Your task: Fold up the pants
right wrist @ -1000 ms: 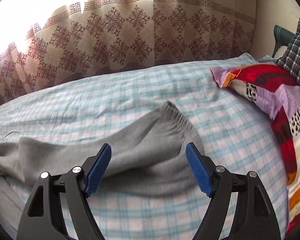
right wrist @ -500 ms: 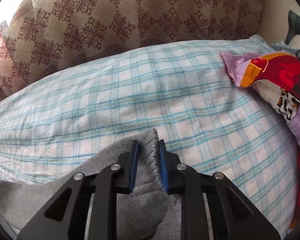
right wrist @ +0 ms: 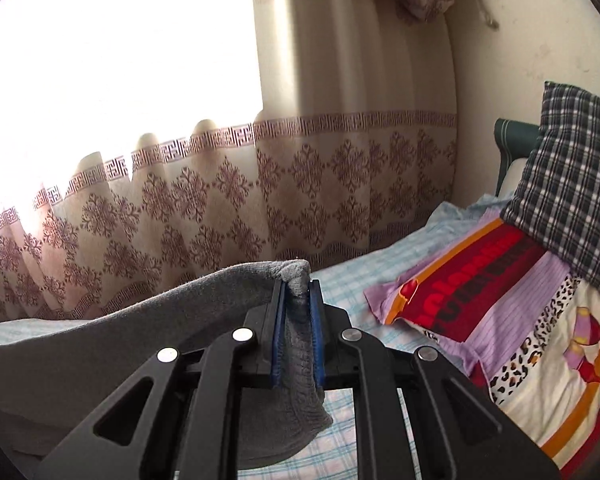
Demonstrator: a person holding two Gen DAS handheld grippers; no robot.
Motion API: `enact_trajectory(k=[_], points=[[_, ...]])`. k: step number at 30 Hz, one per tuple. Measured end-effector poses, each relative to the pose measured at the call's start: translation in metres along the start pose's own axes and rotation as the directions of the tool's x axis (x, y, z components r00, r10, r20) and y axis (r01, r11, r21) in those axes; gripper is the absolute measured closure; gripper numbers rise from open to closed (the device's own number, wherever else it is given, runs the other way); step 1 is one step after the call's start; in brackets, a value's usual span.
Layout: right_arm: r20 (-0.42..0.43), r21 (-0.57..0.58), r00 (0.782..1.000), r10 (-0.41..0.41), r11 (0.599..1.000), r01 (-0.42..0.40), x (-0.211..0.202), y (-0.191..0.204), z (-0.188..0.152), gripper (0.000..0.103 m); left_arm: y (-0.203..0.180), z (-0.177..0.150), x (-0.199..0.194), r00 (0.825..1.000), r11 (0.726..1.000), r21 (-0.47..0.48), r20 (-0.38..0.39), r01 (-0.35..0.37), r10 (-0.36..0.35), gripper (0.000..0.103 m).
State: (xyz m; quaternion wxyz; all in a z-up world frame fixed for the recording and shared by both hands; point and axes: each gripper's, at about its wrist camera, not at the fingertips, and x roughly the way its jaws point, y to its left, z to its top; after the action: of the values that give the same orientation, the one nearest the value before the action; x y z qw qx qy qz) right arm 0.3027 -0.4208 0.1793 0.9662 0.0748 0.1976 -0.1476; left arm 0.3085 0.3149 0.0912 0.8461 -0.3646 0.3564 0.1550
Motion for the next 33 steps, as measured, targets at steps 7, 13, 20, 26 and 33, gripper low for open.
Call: enact_trajectory(k=[7, 13, 20, 26, 33], points=[[0.114, -0.006, 0.993, 0.0, 1.0, 0.001, -0.055, 0.005, 0.019, 0.092, 0.007, 0.005, -0.017, 0.998, 0.999, 0.004, 0.037, 0.045, -0.045, 0.095], [0.051, -0.044, 0.998, -0.041, 0.998, 0.044, -0.021, 0.009, 0.009, 0.092, -0.009, 0.009, 0.006, 0.998, 0.999, 0.047, 0.054, 0.018, -0.021, 0.095], [-0.09, -0.078, 0.989, -0.115, 0.991, 0.108, 0.081, 0.018, -0.024, 0.092, -0.034, 0.014, 0.07, 0.997, 0.99, 0.127, 0.051, -0.06, 0.054, 0.095], [-0.183, -0.127, 0.966, -0.181, 0.979, 0.159, 0.17, 0.037, -0.06, 0.094, -0.04, 0.018, 0.139, 0.988, 0.967, 0.199, 0.034, -0.158, 0.154, 0.095], [-0.294, -0.117, 0.929, -0.225, 0.973, 0.199, 0.239, 0.034, -0.099, 0.103, -0.017, 0.011, 0.214, 0.966, 0.95, 0.2, -0.043, -0.24, 0.254, 0.093]])
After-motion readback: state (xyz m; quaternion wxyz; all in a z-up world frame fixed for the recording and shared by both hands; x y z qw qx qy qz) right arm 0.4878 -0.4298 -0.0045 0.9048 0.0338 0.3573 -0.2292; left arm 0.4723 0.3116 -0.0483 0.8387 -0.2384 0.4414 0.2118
